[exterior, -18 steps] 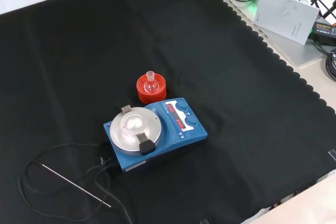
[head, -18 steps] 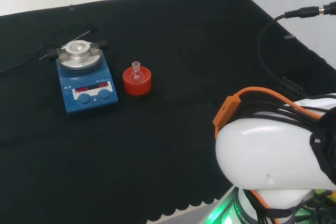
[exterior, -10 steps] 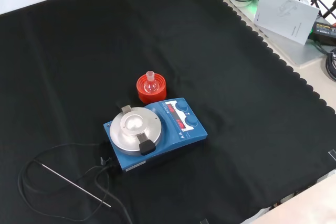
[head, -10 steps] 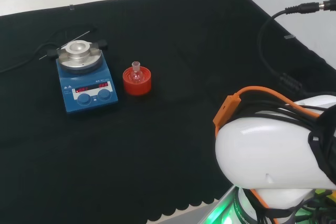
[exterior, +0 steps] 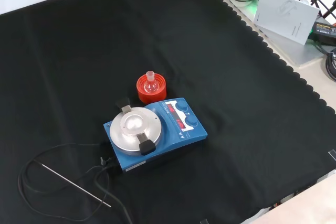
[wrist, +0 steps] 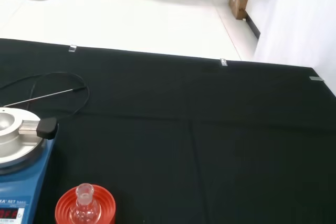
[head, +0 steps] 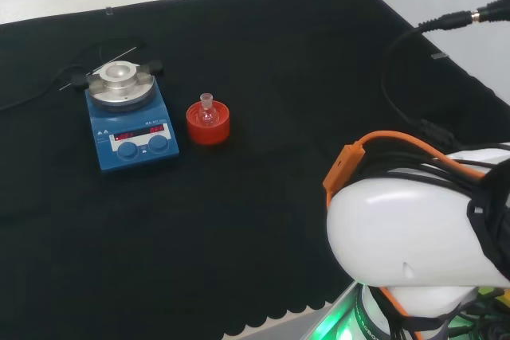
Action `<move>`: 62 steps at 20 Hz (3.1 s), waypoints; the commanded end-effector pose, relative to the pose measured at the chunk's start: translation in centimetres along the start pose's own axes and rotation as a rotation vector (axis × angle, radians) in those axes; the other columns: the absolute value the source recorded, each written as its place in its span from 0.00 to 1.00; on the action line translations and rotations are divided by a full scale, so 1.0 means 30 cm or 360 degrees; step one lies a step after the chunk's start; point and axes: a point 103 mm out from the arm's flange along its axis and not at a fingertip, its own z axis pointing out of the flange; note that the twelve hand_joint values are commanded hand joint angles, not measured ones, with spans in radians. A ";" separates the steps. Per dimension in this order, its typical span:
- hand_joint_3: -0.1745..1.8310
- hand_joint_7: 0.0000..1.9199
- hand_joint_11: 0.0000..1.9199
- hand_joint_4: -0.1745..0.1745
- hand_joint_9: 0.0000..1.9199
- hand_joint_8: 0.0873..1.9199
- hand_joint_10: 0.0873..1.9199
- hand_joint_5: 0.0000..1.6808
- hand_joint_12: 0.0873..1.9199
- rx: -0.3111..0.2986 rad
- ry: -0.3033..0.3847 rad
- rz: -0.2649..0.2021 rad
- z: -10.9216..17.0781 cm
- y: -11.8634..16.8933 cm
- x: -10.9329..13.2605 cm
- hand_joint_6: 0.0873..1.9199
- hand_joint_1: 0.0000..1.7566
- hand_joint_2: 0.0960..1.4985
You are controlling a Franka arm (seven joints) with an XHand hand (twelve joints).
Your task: Pick up the round-bottom flask.
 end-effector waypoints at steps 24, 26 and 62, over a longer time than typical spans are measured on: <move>0.55 0.29 0.22 0.08 0.34 0.48 0.45 0.13 0.73 0.0339 0.0216 -0.0278 0.384 0.382 -0.128 0.39 0.47 0.30; 0.55 0.29 0.22 0.08 0.34 0.48 0.45 0.13 0.73 0.0341 0.0230 -0.0267 0.393 0.399 -0.126 0.39 0.47 0.30; 0.55 0.27 0.28 0.04 0.35 0.50 0.46 0.12 0.70 0.0570 0.0170 -0.0406 0.597 0.520 0.067 0.40 0.50 0.25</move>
